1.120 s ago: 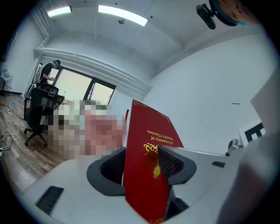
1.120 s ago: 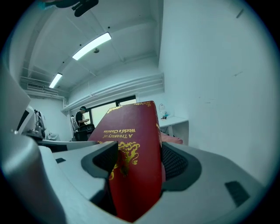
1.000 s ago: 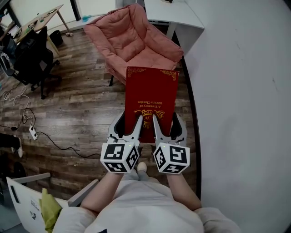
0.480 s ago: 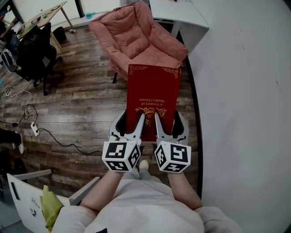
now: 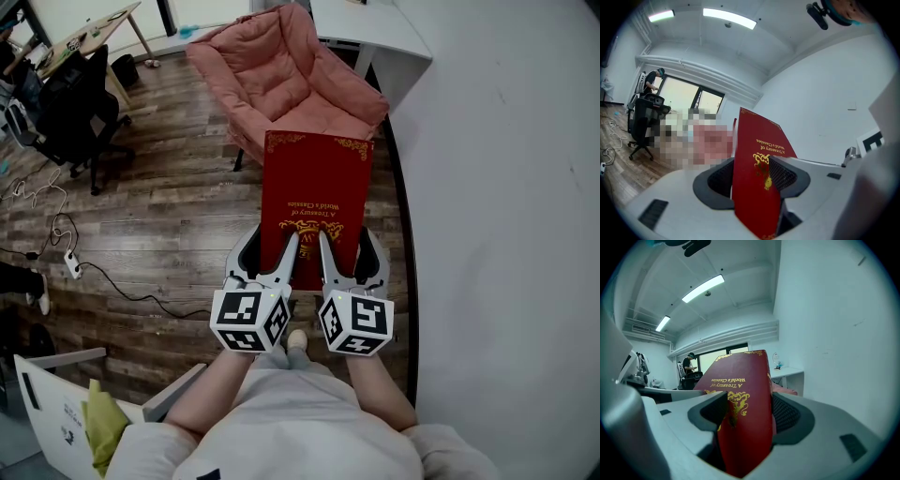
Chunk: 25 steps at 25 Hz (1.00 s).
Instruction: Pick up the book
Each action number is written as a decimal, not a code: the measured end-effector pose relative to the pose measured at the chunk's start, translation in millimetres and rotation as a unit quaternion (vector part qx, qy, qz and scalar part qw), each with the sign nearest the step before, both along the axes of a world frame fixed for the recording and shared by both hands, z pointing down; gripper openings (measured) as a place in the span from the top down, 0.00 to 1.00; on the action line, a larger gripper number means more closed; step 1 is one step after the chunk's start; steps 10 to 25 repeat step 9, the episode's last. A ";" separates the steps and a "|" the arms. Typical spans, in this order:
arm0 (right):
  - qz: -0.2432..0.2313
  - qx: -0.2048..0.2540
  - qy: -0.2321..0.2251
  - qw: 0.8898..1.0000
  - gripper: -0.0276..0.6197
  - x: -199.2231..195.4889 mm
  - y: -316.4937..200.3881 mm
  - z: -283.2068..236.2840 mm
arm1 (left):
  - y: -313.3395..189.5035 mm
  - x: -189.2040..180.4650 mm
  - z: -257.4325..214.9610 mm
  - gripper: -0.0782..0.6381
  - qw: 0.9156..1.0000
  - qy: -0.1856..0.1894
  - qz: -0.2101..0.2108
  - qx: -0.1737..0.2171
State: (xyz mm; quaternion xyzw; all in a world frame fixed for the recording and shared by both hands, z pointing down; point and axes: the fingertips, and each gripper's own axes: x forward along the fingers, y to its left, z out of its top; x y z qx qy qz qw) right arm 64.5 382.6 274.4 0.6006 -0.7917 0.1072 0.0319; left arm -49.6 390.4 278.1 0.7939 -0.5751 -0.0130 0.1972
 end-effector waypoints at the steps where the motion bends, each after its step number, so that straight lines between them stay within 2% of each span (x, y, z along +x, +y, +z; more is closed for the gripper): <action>1: 0.000 0.000 0.000 1.000 0.47 -0.3 0.1 -0.3 | 0.0 -0.3 -0.5 0.58 1.000 0.000 0.000 0.000; 25: 0.001 0.000 -0.002 1.000 0.47 -0.6 0.5 -1.1 | 0.2 -0.9 -2.0 0.58 1.000 -0.003 0.000 0.002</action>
